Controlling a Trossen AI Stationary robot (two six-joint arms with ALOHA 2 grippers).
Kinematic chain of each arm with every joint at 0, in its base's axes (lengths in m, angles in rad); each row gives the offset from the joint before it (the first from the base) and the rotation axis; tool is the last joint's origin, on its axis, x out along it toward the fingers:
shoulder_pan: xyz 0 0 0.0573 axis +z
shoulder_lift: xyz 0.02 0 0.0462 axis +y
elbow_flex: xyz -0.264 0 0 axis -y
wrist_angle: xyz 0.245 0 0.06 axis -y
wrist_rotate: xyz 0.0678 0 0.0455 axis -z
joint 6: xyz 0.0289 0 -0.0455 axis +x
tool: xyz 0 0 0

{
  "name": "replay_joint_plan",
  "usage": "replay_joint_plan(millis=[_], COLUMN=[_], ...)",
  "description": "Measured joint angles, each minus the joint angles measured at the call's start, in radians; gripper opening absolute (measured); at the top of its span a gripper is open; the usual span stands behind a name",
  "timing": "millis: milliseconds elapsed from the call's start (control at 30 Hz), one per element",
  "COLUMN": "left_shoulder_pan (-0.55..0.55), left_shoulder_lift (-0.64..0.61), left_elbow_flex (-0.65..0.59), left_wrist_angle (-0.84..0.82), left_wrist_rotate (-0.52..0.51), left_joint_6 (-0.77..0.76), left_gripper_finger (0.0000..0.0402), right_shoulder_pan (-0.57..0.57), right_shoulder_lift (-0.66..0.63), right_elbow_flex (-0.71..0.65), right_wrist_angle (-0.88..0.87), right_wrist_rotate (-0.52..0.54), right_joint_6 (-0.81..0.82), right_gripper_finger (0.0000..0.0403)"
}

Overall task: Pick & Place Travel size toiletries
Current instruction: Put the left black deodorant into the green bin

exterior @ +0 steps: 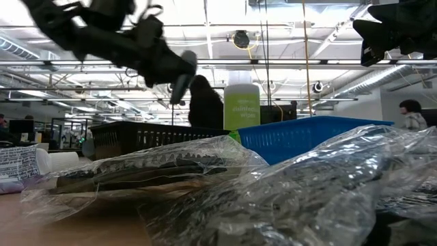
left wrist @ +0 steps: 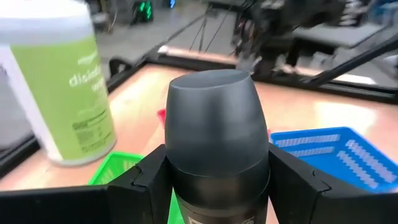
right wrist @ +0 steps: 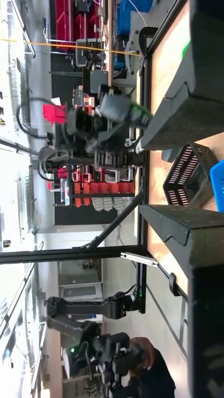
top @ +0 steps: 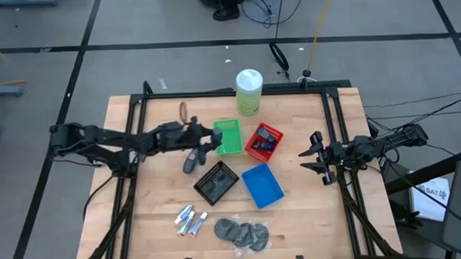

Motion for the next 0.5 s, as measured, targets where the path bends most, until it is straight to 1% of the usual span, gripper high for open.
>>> replay_joint_plan(millis=[133, 233, 367, 500], left_shoulder_pan=[0.022, 0.026, 0.029, 0.036], left_shoulder_lift=[0.108, 0.189, 0.267, 0.307], left_elbow_flex=[0.161, 0.249, 0.303, 0.312], left_wrist_angle=[-0.183, -0.243, -0.251, -0.248], left_wrist_rotate=[0.000, 0.000, 0.000, 0.001], left_joint_6=[-0.004, 0.009, 0.016, -0.008], left_gripper_finger=[0.0197, 0.0197, 0.0197, 0.0197], right_shoulder_pan=[0.000, 0.000, 0.000, 0.000], right_shoulder_lift=[0.000, 0.000, 0.000, 0.000], right_elbow_flex=[0.000, 0.000, 0.000, 0.000], right_wrist_angle=[0.000, 0.000, 0.000, 0.000], right_wrist_rotate=[0.000, 0.000, 0.000, 0.000], right_joint_6=[0.000, 0.000, 0.000, 0.000], right_gripper_finger=[0.0141, 0.0141, 0.0141, 0.0141])
